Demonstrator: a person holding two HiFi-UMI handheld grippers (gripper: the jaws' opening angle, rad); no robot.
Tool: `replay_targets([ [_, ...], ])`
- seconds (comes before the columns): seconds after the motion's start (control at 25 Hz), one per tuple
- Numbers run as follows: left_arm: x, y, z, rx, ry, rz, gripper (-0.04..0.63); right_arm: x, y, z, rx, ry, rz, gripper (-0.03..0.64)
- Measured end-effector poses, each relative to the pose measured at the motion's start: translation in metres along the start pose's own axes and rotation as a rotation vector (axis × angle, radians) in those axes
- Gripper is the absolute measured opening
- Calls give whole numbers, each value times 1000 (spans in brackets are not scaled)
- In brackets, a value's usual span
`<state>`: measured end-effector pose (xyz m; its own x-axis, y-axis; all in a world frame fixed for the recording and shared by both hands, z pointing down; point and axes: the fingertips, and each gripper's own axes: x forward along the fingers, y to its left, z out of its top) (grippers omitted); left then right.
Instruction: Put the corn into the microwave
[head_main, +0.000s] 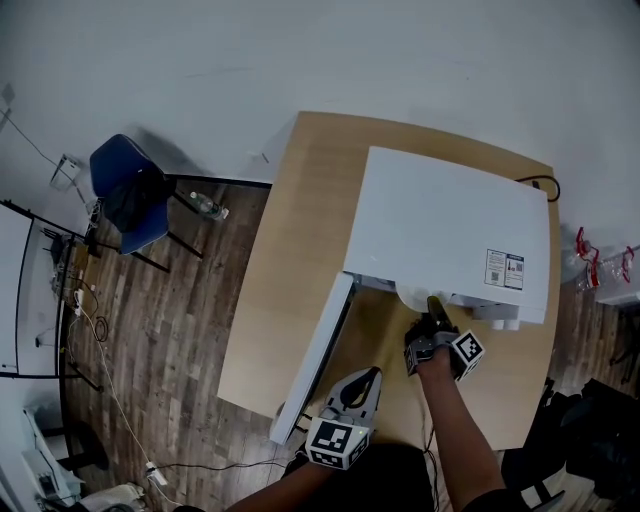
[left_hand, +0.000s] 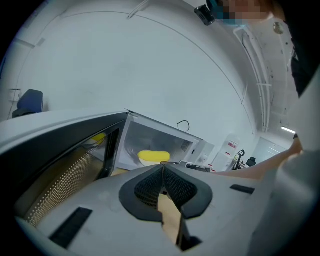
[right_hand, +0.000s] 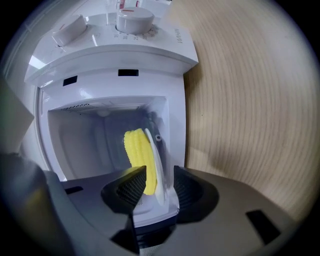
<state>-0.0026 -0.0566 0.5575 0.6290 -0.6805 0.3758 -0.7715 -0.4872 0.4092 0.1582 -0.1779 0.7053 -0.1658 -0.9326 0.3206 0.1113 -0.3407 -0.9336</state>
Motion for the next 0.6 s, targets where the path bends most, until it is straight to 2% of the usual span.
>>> replay_targets([
  [0.24,-3,-2,0,-15,-13,1,14,-18,-1,-3,-114,28,-32,167],
  [0.36,0,-7,-2,4,-9,-20,14,-23,-5,-8,-134,51,-48,151],
  [0.44,0,-9,-4,10,-8,-29,14,-24,-4,-9,-149,57,-47,90],
  [0.6,-4,-6,-7,4,-3,-24,14,-20,-3,-9,-163,65,-24,74],
])
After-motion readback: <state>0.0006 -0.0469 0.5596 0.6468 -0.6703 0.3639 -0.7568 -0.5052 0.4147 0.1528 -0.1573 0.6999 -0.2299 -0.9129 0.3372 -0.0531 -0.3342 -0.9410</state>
